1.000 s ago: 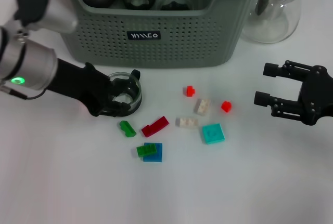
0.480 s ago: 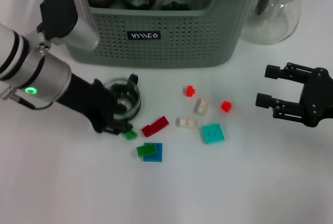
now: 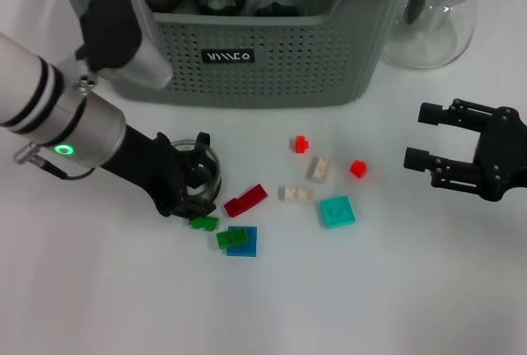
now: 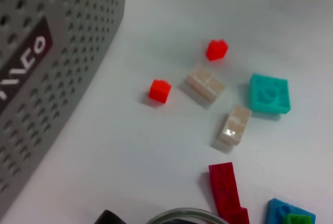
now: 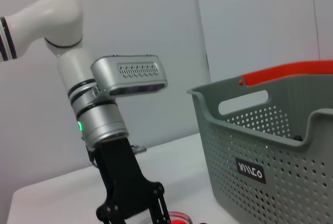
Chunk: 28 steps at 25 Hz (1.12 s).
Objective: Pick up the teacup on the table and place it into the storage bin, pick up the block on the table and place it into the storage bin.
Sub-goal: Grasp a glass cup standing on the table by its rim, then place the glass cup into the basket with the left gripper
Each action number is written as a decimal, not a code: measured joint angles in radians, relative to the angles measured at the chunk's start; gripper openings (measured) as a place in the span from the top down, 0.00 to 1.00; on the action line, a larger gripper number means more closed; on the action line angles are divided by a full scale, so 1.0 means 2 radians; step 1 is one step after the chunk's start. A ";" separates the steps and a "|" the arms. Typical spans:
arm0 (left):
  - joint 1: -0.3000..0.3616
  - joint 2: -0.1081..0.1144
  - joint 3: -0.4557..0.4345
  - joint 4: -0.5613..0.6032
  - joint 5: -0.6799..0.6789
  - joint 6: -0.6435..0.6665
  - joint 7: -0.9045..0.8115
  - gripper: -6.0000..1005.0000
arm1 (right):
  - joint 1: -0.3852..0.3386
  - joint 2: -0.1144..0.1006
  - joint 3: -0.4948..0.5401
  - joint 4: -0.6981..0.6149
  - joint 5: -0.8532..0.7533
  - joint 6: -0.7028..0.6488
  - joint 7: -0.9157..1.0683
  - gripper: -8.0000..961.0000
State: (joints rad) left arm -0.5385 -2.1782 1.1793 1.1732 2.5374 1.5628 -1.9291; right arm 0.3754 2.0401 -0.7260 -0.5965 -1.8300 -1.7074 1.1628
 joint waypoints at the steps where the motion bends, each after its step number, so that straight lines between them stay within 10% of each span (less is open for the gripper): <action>1: 0.000 0.000 0.000 0.000 0.000 0.000 0.000 0.65 | 0.000 0.000 0.000 0.000 0.000 0.000 0.000 0.20; 13: -0.004 0.000 0.011 -0.010 0.011 -0.018 -0.008 0.68 | -0.001 -0.001 0.000 0.000 0.000 0.001 0.000 0.20; 21: -0.005 0.003 -0.018 0.008 0.004 0.022 0.000 0.88 | 0.000 -0.001 0.001 0.001 0.000 0.001 0.000 0.20; 28: -0.053 0.044 -0.206 -0.068 -0.104 0.203 0.102 0.94 | 0.000 -0.002 0.001 0.001 0.000 -0.001 0.000 0.20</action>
State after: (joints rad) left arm -0.6444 -2.0902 0.7667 1.0374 2.3297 1.9686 -1.7256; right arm 0.3755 2.0370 -0.7240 -0.5952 -1.8300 -1.7089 1.1628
